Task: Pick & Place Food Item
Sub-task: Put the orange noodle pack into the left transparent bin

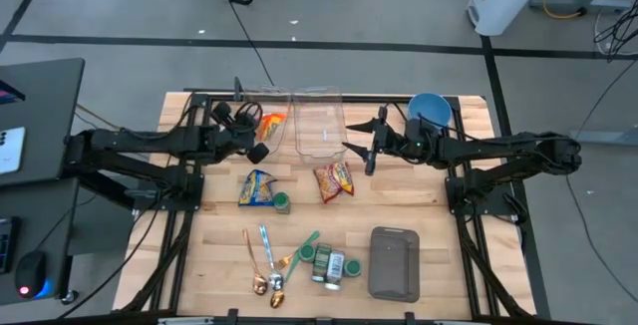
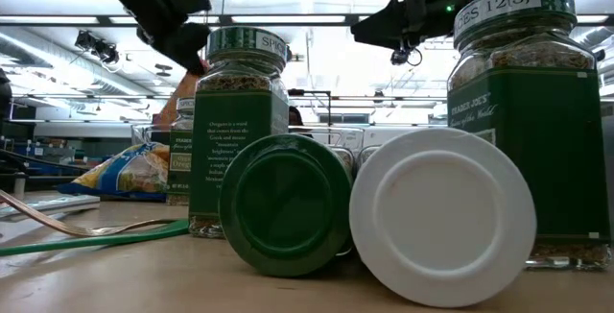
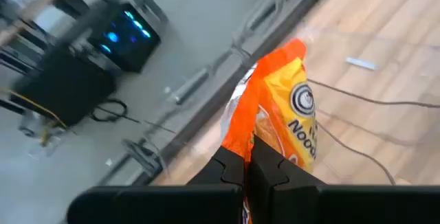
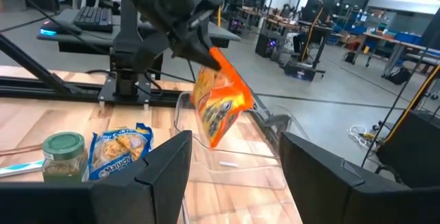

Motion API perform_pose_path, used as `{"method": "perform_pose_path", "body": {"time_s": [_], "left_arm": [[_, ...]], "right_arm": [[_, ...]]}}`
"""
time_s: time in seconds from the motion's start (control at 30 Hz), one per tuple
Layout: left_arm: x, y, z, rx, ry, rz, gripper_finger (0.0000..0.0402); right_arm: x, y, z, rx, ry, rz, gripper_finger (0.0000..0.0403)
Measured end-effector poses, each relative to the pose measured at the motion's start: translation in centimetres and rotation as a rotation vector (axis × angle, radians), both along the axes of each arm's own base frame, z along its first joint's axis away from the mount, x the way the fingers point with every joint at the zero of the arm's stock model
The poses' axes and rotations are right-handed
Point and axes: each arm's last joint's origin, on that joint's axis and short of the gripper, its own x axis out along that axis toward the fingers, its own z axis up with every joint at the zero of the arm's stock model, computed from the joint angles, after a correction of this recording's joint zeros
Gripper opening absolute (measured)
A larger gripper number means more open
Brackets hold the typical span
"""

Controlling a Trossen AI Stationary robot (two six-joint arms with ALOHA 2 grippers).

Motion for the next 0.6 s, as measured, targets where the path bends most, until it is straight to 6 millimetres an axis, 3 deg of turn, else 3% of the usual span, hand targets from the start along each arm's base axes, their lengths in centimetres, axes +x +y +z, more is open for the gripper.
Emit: {"method": "perform_pose_path", "body": {"time_s": [0.2, 0.4, 0.6], "left_arm": [[0.4, 0.9, -1.3, -0.182, 0.052, -0.079, 0.0001], [0.4, 1.8, -2.6, -0.247, 0.147, -0.051, 0.0006], [0.5, 2.3, -3.0, -0.254, 0.163, -0.031, 0.0055]], "right_arm": [[0.0, 0.0, 0.1, -0.001, -0.009, 0.002, 0.0231], [0.0, 0.0, 0.1, 0.003, -0.009, 0.007, 0.0231], [0.0, 0.0, 0.1, 0.004, -0.009, 0.010, 0.0231]]}}
